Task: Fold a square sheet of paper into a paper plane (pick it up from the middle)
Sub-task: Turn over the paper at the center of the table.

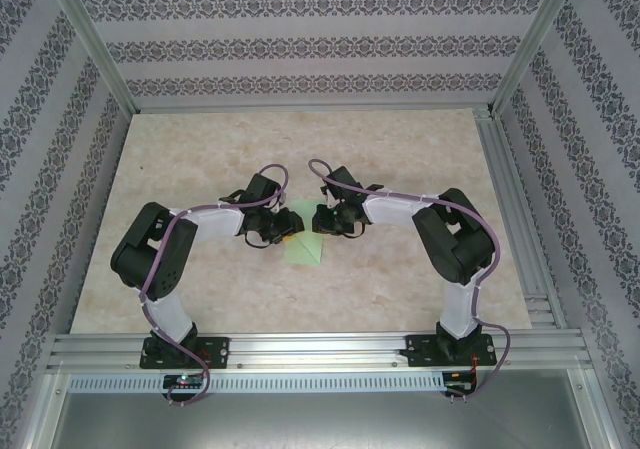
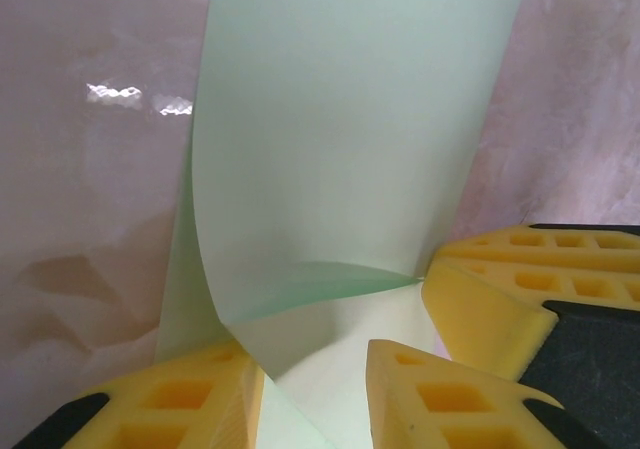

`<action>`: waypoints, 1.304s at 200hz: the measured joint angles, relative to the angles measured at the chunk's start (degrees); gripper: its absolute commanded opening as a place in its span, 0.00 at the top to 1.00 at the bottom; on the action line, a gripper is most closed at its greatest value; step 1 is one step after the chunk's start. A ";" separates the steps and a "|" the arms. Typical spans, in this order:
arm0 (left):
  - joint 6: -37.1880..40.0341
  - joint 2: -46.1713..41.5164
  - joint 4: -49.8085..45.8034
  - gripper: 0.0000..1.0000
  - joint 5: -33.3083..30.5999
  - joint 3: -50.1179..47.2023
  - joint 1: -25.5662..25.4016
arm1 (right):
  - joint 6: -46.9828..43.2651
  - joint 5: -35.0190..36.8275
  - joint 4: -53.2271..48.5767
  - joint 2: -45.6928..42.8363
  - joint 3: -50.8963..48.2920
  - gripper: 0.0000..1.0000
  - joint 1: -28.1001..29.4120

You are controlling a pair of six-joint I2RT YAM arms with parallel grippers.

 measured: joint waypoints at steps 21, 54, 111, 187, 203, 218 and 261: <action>0.90 0.15 0.33 0.68 0.24 0.00 0.00 | 0.07 -0.02 0.11 0.35 0.00 0.84 -0.37; 1.66 0.72 1.99 0.72 1.49 -0.13 0.00 | 0.22 -0.39 0.26 0.46 0.00 0.84 -0.59; 2.14 0.72 3.65 0.84 1.92 -0.42 0.00 | 1.27 -0.44 1.20 0.46 -0.35 0.78 -0.61; 5.14 -1.44 2.36 0.95 -0.26 -0.74 -0.07 | 0.96 7.17 1.84 -14.51 -4.42 0.20 -4.00; 6.80 -5.22 -0.57 0.95 -2.03 -0.70 -0.22 | 0.44 10.14 1.95 -20.00 -4.83 0.12 -4.76; 8.63 -9.35 -4.61 0.95 -4.46 0.22 -0.31 | -0.57 12.94 2.25 -23.78 -5.49 0.03 -5.31; 14.86 -17.79 -19.61 0.94 -15.98 8.87 -0.33 | -3.85 19.74 2.21 -30.05 -9.07 0.02 -5.86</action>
